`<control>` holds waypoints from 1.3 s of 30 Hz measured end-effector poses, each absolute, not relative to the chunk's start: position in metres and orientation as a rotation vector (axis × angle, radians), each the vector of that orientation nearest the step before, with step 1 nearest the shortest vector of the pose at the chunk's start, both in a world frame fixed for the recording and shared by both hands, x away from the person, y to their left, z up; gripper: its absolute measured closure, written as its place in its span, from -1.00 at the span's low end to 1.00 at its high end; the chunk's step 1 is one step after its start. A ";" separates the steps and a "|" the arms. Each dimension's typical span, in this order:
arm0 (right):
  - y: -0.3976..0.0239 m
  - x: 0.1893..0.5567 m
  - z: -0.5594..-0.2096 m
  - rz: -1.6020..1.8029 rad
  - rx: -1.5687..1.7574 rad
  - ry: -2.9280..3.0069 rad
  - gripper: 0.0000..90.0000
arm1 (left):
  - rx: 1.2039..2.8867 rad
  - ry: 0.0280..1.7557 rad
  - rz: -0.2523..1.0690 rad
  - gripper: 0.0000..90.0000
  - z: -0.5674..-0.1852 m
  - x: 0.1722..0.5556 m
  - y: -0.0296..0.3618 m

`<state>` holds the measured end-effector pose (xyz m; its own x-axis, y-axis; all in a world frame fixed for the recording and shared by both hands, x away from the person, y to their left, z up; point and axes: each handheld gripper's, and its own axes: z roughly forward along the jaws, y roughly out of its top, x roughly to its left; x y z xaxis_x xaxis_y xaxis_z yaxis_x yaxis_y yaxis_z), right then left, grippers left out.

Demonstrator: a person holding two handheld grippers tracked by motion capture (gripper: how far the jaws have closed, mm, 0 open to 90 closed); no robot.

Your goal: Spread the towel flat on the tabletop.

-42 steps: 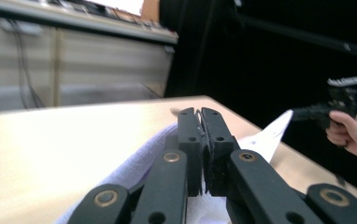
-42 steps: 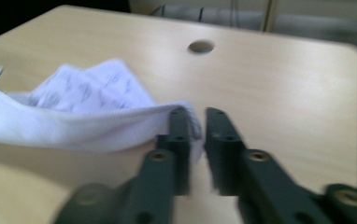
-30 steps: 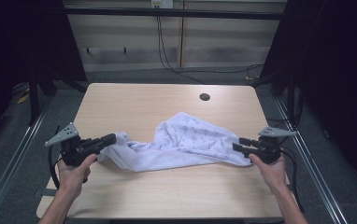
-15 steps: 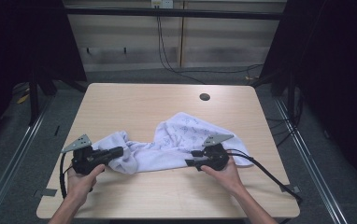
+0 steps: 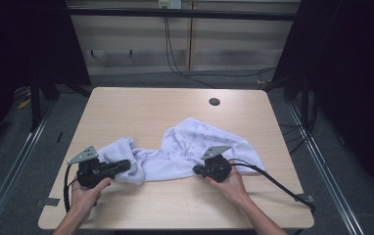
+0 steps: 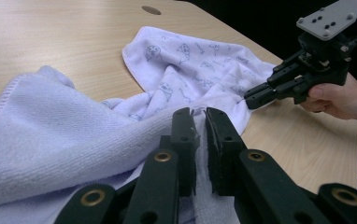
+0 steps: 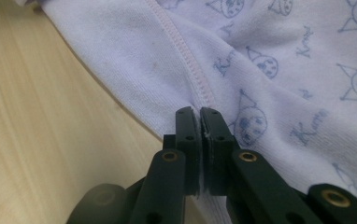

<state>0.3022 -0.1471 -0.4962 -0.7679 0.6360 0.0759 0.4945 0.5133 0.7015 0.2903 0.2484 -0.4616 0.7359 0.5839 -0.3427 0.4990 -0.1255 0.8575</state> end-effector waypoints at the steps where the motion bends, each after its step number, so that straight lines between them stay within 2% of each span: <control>1: -0.151 0.299 -0.494 1.093 0.980 2.553 0.94 | 1.773 0.851 0.090 0.83 -0.461 0.290 0.249; 6: -0.198 0.295 -0.494 1.043 1.097 2.477 0.94 | 1.781 0.851 0.050 0.84 -0.462 0.286 0.245; 10: -0.237 0.299 -0.497 0.986 1.220 2.378 0.92 | 1.860 0.774 -0.020 0.87 -0.466 0.273 0.222; 11: -0.244 0.300 -0.497 0.985 1.263 2.356 0.88 | 1.873 0.764 -0.026 0.87 -0.467 0.271 0.217; 14: -0.255 0.293 -0.491 1.014 1.317 2.293 0.48 | 1.935 0.703 -0.063 0.91 -0.470 0.264 0.198; 15: -0.257 0.287 -0.485 1.031 1.315 2.274 0.40 | 1.952 0.689 -0.061 0.91 -0.471 0.262 0.193; 19: -0.269 0.252 -0.473 1.101 1.231 2.256 0.32 | 1.995 0.671 -0.085 0.91 -0.474 0.258 0.184; 20: -0.272 0.245 -0.473 1.114 1.228 2.257 0.32 | 1.994 0.667 -0.078 0.87 -0.474 0.257 0.185; 25: -0.273 0.208 -0.468 1.206 1.208 2.232 0.32 | 1.892 0.699 -0.003 0.42 -0.458 0.263 0.201; 29: -0.255 0.195 -0.470 1.253 1.171 2.277 0.31 | 1.856 0.786 0.094 0.27 -0.455 0.286 0.216; 33: -0.231 0.205 -0.472 1.270 1.139 2.324 0.24 | 1.916 0.913 0.132 0.13 -0.478 0.317 0.222; 35: -0.222 0.214 -0.473 1.273 1.126 2.345 0.22 | 2.000 0.898 0.101 0.15 -0.489 0.324 0.220; 36: -0.219 0.216 -0.473 1.273 1.128 2.349 0.20 | 2.027 0.903 0.095 0.29 -0.494 0.324 0.219; 39: -0.210 0.223 -0.476 1.264 1.116 2.378 0.15 | 2.096 0.871 0.056 0.88 -0.498 0.317 0.217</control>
<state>0.2231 -0.2101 -0.4760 -0.6851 0.7139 0.1447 0.5192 0.3393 0.7844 0.3173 0.2168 -0.4983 0.7568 0.6013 -0.2563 0.5637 -0.4018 0.7217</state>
